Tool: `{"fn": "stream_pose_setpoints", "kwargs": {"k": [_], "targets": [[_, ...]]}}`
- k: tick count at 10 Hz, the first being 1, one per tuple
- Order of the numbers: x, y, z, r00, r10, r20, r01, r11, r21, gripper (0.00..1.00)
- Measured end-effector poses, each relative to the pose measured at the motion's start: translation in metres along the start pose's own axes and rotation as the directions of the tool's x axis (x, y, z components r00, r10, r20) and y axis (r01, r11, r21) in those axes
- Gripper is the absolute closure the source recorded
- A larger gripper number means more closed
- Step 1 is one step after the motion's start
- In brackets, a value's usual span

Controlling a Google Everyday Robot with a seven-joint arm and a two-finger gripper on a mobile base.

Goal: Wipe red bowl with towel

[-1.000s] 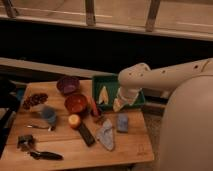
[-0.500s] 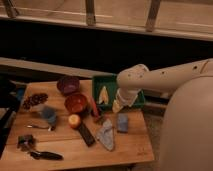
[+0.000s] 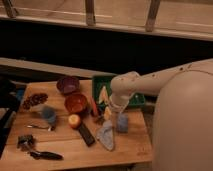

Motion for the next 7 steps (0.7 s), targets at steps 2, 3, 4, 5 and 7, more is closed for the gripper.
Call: {"fn": "stream_pose_setpoints", "kwargs": {"k": [2, 3, 4, 5, 7], "targets": [[-0.001, 0.017, 0.011, 0.999, -0.034, -0.018, 0.033, 0.999, -0.023, 0.38], [0.001, 0.025, 0.021, 0.998, -0.047, -0.034, 0.045, 0.998, -0.036, 0.38], [0.004, 0.032, 0.033, 0.997, -0.059, -0.053, 0.056, 0.997, -0.048, 0.38], [0.006, 0.038, 0.041, 0.996, -0.063, -0.059, 0.060, 0.997, -0.048, 0.38], [0.007, 0.037, 0.043, 0.996, -0.060, -0.058, 0.058, 0.997, -0.045, 0.38]]}}
